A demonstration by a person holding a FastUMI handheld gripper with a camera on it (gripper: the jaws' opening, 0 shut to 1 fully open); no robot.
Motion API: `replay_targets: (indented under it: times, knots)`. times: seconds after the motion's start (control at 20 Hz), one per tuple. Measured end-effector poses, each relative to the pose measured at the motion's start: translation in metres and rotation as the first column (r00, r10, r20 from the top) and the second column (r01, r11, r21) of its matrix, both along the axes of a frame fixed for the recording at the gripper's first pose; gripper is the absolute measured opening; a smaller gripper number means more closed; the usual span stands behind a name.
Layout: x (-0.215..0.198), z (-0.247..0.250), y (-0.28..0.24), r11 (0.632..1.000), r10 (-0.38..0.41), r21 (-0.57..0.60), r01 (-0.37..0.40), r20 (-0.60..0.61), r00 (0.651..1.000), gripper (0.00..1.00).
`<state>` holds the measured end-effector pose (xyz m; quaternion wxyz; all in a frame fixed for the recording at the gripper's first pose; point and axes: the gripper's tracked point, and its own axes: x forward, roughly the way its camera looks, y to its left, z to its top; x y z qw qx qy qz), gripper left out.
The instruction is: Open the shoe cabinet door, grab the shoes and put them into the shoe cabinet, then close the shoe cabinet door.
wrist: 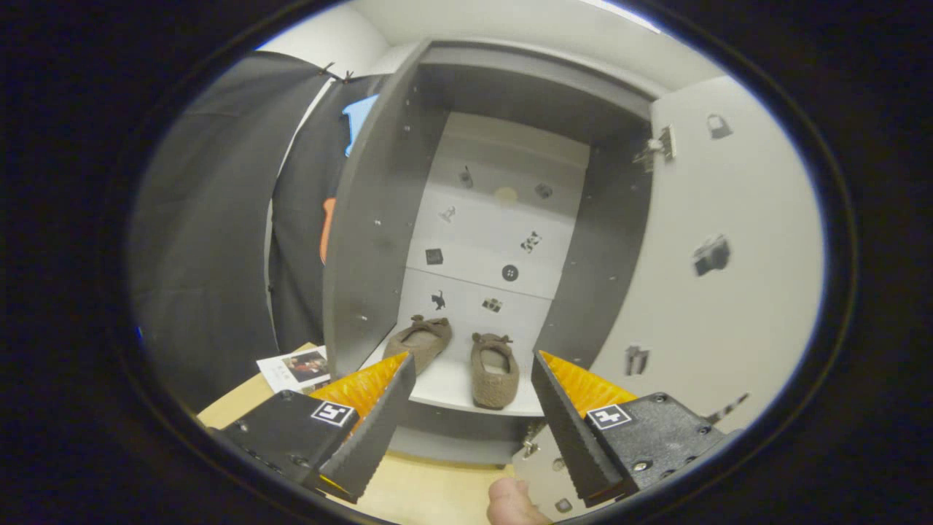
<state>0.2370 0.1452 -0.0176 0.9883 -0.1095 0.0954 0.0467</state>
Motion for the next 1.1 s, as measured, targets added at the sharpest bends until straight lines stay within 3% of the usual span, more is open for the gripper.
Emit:
replay_targets:
  times: [0.2,0.5,0.7,0.85,1.1]
  knots:
    - [-0.081,0.059,-0.029,0.999,-0.048,-0.005,0.049,0.077,0.996,1.00]
    - [-0.195,0.128,-0.076,0.977,-0.015,0.214,-0.007,0.101,0.995,1.00]
    - [-0.272,0.148,-0.107,0.963,0.076,0.252,-0.098,0.097,0.992,1.00]
    - [-0.315,0.156,-0.149,0.964,0.095,0.235,-0.125,0.136,0.986,1.00]
    - [-0.360,0.151,-0.230,0.976,0.065,0.192,-0.100,0.182,0.981,1.00]
